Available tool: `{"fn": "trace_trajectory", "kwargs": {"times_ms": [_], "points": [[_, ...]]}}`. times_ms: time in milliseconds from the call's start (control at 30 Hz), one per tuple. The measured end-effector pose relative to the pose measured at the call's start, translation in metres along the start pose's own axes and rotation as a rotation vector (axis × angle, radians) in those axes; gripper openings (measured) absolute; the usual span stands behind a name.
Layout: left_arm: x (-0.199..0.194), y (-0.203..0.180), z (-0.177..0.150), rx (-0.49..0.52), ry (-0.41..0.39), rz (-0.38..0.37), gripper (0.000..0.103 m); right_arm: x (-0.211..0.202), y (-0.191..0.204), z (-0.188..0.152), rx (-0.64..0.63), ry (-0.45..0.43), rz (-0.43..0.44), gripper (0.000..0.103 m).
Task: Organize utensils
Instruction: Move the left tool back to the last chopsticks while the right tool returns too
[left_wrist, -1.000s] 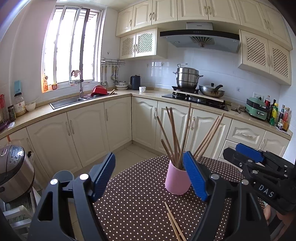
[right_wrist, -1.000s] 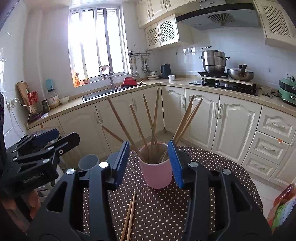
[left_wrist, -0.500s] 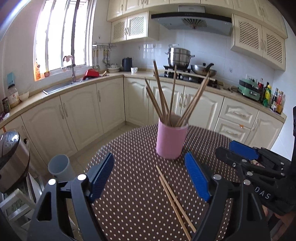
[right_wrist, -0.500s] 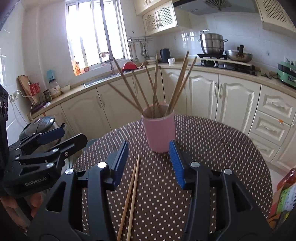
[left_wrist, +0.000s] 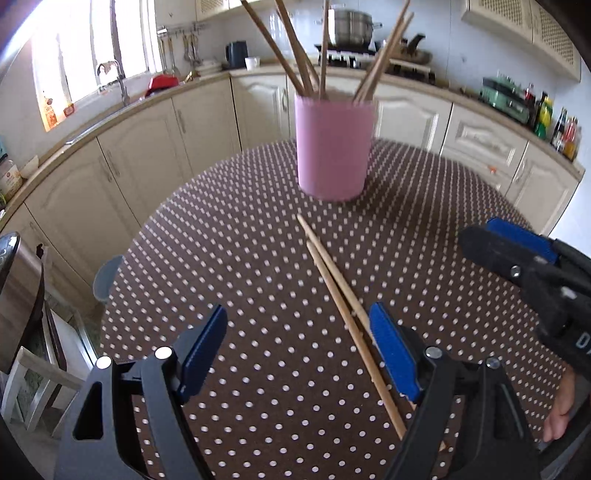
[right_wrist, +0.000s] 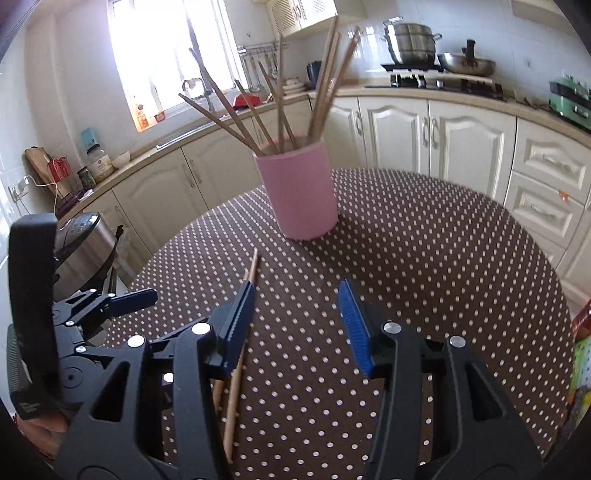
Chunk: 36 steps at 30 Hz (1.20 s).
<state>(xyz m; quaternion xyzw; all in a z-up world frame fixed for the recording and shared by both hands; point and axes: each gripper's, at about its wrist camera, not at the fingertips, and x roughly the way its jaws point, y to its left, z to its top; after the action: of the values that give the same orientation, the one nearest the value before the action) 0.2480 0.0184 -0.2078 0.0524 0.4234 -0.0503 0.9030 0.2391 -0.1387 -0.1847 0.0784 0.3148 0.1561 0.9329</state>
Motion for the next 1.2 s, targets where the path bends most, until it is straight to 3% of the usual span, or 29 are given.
{"fn": "trace_trajectory", "kwargs": {"times_ms": [167, 433, 567, 667, 733, 833, 900, 1067, 1200], "points": [[0.018, -0.008, -0.003, 0.044, 0.038, 0.060, 0.078, 0.008, -0.007, -0.007, 0.020, 0.024, 0.009, 0.048], [0.041, -0.007, 0.010, 0.043, 0.090, 0.076, 0.078, 0.015, -0.016, -0.004, 0.033, 0.031, 0.023, 0.049], [0.049, 0.001, 0.019, 0.002, 0.115, 0.039, 0.078, 0.018, -0.022, -0.002, 0.036, 0.036, 0.025, 0.049], [0.054, 0.011, 0.025, -0.024, 0.127, -0.001, 0.069, 0.021, -0.025, -0.001, 0.038, 0.048, 0.029, 0.049], [0.056, 0.016, 0.029, -0.029, 0.127, -0.001, 0.057, 0.024, -0.025, 0.000, 0.034, 0.057, 0.034, 0.049], [0.059, 0.028, 0.037, -0.044, 0.137, -0.010, 0.035, 0.029, -0.021, 0.002, 0.022, 0.070, 0.039, 0.049], [0.060, 0.036, 0.040, -0.051, 0.144, -0.014, 0.014, 0.035, -0.017, 0.004, 0.010, 0.084, 0.043, 0.049], [0.065, 0.054, 0.051, -0.070, 0.152, -0.034, 0.006, 0.051, -0.004, 0.011, -0.021, 0.122, 0.052, 0.049], [0.062, 0.061, 0.044, -0.090, 0.127, -0.039, 0.006, 0.072, 0.008, 0.015, -0.048, 0.193, 0.067, 0.049]]}}
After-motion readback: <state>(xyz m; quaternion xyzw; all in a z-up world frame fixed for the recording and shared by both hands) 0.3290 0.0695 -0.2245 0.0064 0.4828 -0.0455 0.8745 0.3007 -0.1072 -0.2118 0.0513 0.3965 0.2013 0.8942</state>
